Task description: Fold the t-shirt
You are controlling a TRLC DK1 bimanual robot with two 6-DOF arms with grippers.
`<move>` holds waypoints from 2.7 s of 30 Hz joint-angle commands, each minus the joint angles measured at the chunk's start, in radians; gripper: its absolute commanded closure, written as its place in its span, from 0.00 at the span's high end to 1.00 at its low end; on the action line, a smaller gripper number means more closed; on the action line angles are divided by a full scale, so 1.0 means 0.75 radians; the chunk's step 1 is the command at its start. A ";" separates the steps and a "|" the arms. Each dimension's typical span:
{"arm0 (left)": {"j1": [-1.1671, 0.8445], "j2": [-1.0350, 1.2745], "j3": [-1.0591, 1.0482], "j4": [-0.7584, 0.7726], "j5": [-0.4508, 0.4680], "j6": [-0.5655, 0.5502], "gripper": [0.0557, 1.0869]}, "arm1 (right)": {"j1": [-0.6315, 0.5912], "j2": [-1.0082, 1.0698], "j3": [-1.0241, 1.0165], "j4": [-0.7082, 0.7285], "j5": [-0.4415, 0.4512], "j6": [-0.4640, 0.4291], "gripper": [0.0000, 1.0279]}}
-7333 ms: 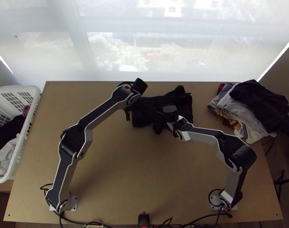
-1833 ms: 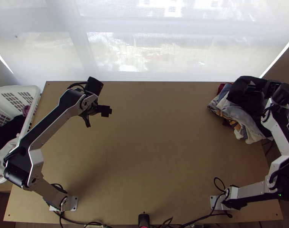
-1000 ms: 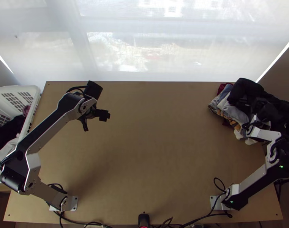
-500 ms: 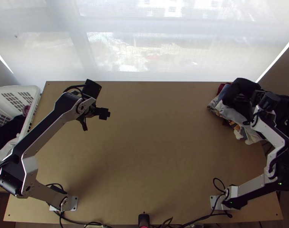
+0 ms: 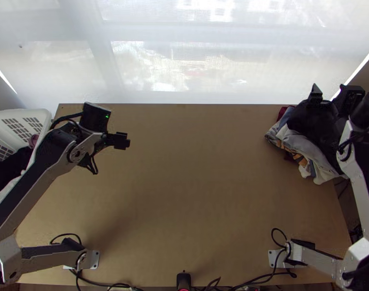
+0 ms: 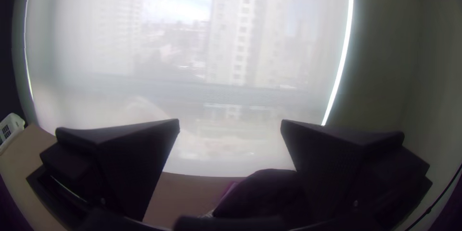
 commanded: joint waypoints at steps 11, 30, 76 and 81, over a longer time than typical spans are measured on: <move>0.024 -0.926 -0.841 0.624 -0.125 0.199 0.95 | 0.401 -0.916 -0.609 -0.175 0.149 0.077 0.95; 0.292 -1.452 -1.665 0.984 -0.107 0.172 0.95 | 0.462 -1.704 -1.302 -0.234 0.067 -0.099 0.95; 0.292 -1.796 -1.882 0.792 -0.089 -0.403 0.95 | 0.644 -1.698 -1.544 -0.218 0.018 -0.003 0.95; 0.292 -1.796 -1.882 0.792 -0.091 -0.403 0.95 | 0.644 -1.698 -1.544 -0.218 0.020 -0.003 0.95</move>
